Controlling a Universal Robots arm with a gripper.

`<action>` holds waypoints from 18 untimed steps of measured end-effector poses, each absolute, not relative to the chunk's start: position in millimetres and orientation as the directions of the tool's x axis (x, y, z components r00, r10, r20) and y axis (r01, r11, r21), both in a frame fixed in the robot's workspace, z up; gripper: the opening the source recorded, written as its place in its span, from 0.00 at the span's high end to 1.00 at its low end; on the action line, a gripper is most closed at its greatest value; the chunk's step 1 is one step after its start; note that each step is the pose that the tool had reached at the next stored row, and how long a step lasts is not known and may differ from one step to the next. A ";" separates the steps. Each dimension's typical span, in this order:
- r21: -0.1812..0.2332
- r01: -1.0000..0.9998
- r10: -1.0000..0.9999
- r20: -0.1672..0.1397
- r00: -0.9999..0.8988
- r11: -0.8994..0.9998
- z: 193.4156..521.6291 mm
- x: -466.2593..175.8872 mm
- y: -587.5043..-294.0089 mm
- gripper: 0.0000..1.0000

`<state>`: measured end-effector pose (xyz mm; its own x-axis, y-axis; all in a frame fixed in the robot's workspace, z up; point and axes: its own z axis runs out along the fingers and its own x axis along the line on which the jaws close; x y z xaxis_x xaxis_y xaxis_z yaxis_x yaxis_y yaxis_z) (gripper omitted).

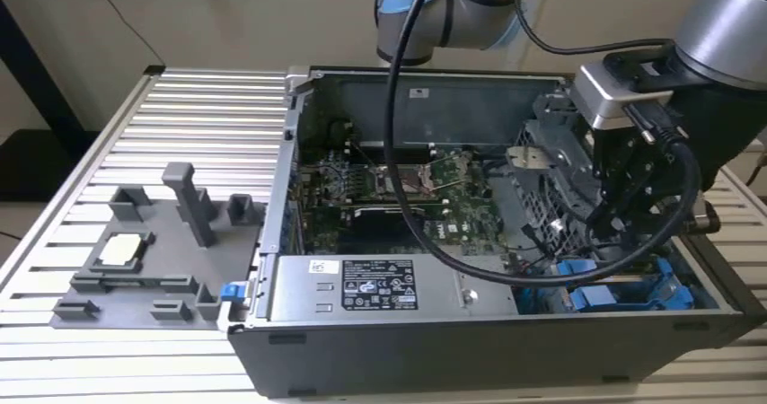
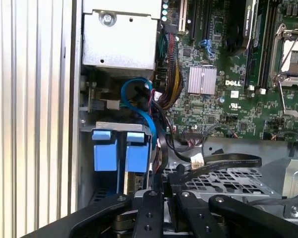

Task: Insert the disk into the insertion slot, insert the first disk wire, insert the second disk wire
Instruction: 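Insert the second disk wire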

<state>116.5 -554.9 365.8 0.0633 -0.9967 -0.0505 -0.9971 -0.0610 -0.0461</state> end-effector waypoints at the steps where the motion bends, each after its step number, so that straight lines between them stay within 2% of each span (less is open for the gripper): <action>1: -0.045 -0.997 -0.997 -0.047 0.063 -0.061 365.8 117.1 -556.2 0.84; 12: -0.043 -0.997 -0.997 -0.047 0.063 -0.061 361.9 125.9 -569.7 0.84; 18: -0.045 -0.997 -0.995 -0.082 0.062 -0.059 358.6 132.4 -573.0 0.84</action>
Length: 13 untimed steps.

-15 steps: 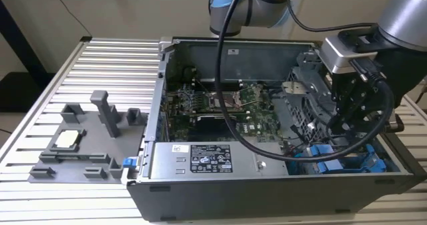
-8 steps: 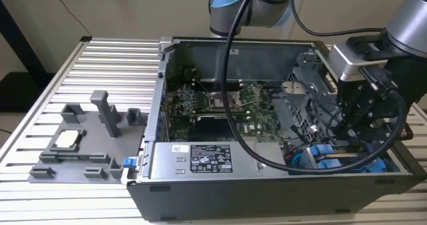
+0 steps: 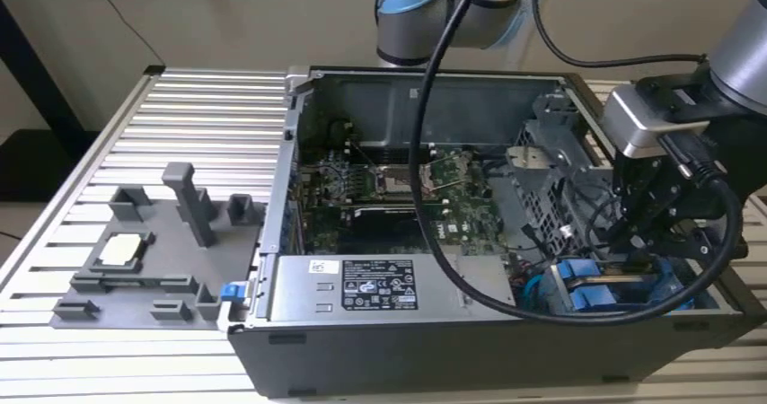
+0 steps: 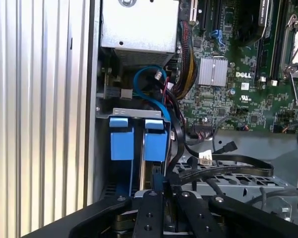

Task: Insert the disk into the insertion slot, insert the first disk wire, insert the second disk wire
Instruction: 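Insert the second disk wire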

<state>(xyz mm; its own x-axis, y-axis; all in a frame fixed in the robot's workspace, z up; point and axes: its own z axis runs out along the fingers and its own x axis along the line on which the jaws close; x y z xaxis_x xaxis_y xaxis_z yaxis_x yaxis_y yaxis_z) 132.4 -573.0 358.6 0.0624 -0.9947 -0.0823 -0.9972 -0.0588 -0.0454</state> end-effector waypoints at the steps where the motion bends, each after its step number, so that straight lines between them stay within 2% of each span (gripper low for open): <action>1: -0.046 -0.997 -0.994 -0.087 0.062 -0.059 358.3 133.2 -573.5 0.84; 13: -0.044 -0.998 -0.995 -0.091 0.046 -0.043 355.9 135.9 -587.3 0.84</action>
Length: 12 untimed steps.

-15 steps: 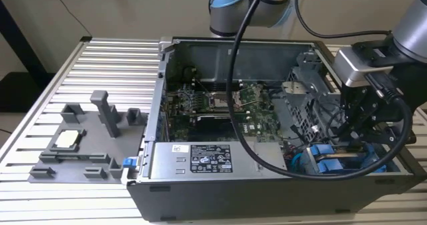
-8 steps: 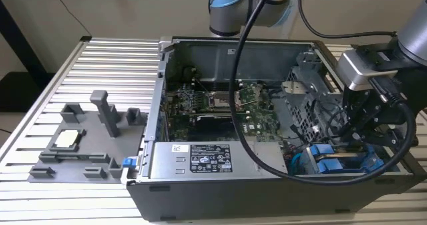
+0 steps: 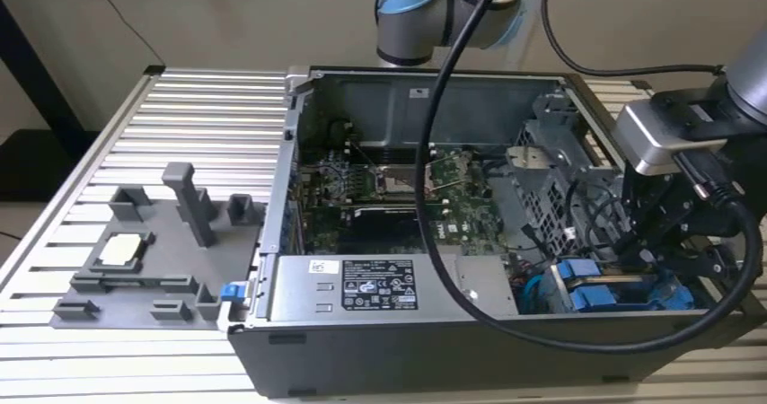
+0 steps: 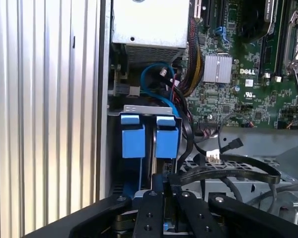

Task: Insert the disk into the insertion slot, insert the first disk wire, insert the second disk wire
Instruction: 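Insert the second disk wire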

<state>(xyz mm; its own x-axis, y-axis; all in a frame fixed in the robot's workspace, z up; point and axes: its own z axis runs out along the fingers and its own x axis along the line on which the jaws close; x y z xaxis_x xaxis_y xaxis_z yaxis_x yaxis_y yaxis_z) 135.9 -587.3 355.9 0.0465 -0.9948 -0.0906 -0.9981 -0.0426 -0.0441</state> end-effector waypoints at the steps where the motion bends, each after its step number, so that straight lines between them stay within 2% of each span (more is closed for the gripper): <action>1: -0.044 -0.998 -0.994 -0.097 0.046 -0.042 355.5 136.0 -587.5 0.84; 5: -0.046 -0.998 -0.989 -0.138 0.045 -0.039 354.7 136.1 -587.7 0.84; 12: -0.046 -0.998 -0.990 -0.138 0.041 -0.035 353.5 136.9 -589.7 0.84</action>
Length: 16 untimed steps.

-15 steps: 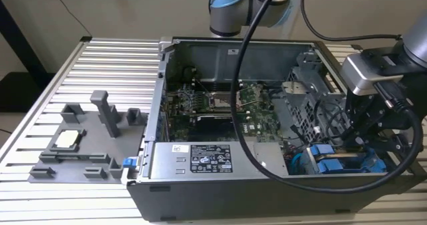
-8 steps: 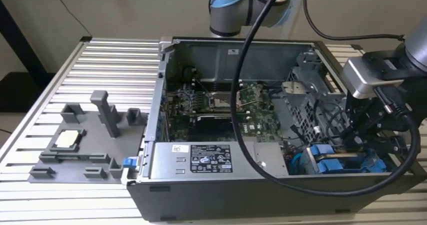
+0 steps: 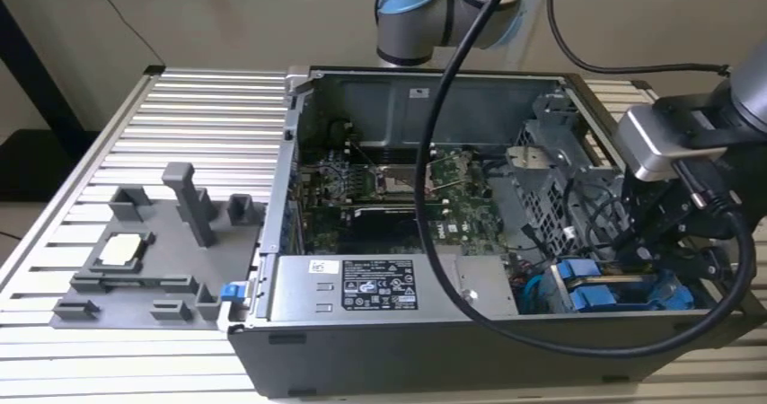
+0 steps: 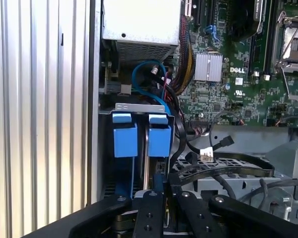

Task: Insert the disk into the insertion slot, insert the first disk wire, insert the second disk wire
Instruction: 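Insert the second disk wire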

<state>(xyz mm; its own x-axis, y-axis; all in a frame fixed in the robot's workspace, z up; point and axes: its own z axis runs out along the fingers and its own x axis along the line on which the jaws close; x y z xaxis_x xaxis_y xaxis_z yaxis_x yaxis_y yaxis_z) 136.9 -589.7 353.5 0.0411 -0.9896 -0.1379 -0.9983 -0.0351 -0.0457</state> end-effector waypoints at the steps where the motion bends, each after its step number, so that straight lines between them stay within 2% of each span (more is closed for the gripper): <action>1: -0.046 -0.998 -0.990 -0.138 0.039 -0.033 352.5 137.1 -589.9 0.84; 16: -0.046 -0.999 -0.989 -0.149 -0.016 0.023 344.3 140.0 -590.2 0.84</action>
